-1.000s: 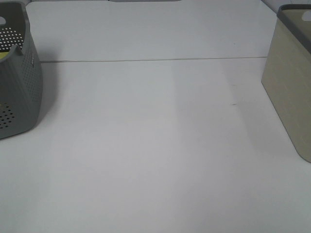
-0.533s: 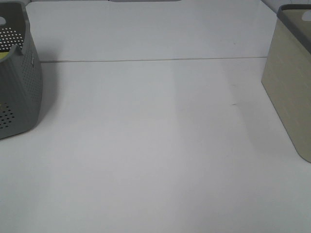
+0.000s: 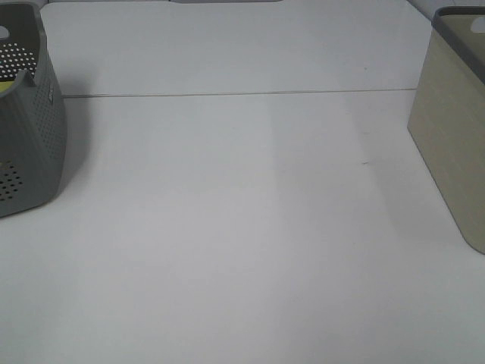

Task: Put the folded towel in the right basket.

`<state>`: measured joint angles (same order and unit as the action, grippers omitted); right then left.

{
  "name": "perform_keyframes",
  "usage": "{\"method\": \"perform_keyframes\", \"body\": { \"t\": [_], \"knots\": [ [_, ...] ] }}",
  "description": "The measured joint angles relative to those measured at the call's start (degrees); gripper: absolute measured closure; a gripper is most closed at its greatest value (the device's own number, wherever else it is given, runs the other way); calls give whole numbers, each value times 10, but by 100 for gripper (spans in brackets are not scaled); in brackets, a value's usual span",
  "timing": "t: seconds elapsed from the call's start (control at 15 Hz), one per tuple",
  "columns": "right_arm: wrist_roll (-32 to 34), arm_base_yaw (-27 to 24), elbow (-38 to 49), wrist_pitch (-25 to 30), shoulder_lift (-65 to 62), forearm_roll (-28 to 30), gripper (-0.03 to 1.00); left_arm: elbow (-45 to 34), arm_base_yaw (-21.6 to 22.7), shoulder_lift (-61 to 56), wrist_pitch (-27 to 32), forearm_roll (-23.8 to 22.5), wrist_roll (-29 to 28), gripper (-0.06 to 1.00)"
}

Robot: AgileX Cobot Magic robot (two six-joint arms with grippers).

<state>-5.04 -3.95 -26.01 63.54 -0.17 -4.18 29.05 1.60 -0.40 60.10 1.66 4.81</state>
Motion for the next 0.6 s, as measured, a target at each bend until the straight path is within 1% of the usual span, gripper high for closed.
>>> {"method": "perform_keyframes", "body": {
  "t": [0.6],
  "knots": [
    [0,0,0,-1,0,0,-1,0,0,0,0,0,0,-4]
  ]
}}
